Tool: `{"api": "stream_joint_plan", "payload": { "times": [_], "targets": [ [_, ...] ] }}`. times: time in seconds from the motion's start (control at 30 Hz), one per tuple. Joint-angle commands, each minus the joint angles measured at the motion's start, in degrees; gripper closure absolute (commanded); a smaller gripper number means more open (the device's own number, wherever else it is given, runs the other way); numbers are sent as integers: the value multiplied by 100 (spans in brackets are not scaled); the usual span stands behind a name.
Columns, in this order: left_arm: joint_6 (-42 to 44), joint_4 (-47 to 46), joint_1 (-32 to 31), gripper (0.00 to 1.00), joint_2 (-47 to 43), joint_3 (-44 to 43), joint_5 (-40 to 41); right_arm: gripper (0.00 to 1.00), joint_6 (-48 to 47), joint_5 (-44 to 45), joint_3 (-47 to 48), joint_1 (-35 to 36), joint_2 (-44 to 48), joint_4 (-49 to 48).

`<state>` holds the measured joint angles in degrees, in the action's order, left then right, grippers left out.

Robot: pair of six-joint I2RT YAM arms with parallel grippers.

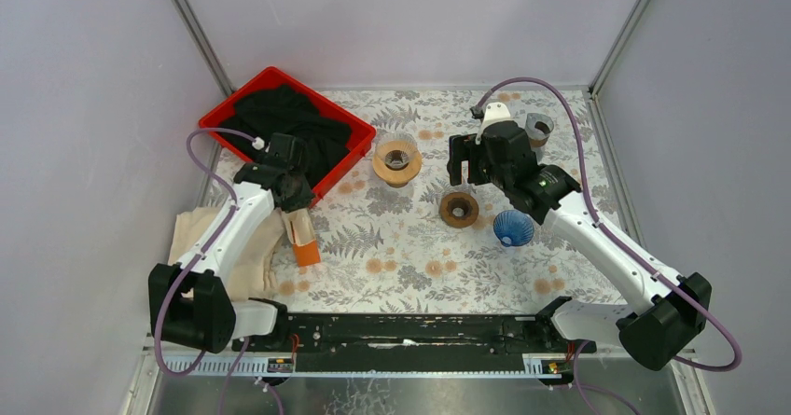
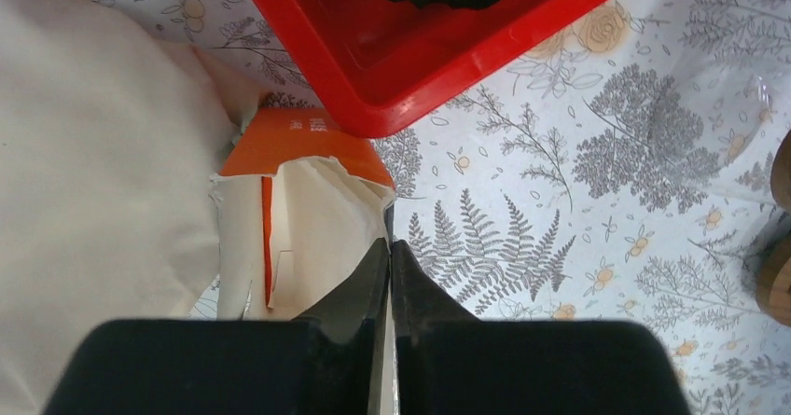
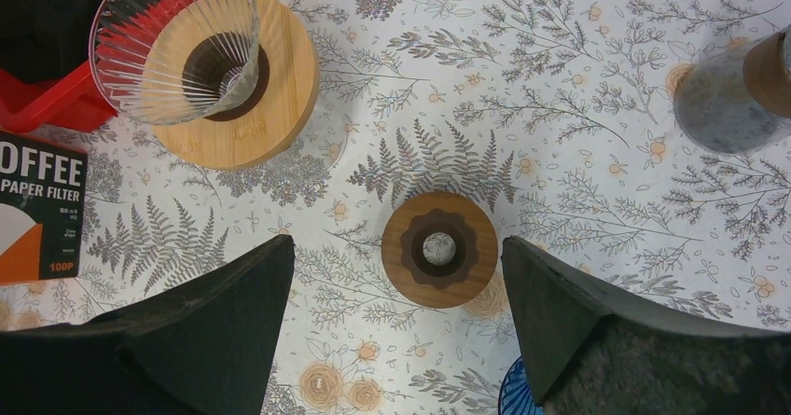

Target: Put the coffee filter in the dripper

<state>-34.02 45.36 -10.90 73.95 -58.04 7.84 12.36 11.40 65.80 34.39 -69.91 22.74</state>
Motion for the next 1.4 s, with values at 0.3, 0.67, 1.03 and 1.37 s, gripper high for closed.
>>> {"api": "stream_joint_plan", "payload": {
  "times": [0.3, 0.67, 1.03, 1.37],
  "targets": [
    [398, 109, -647, 96, 423, -684, -211, 11, -50, 63, 79, -20, -43, -270],
    [660, -56, -1163, 96, 1054, -964, 143, 11, -40, 90, 114, -20, -101, -226],
    [793, 162, -1220, 64, 761, -996, 153, 11, -40, 74, 224, -20, -184, -120],
    [659, 474, -1198, 53, 293, -1078, 440, 11, -42, 85, 371, -20, -229, 84]
  ]
}}
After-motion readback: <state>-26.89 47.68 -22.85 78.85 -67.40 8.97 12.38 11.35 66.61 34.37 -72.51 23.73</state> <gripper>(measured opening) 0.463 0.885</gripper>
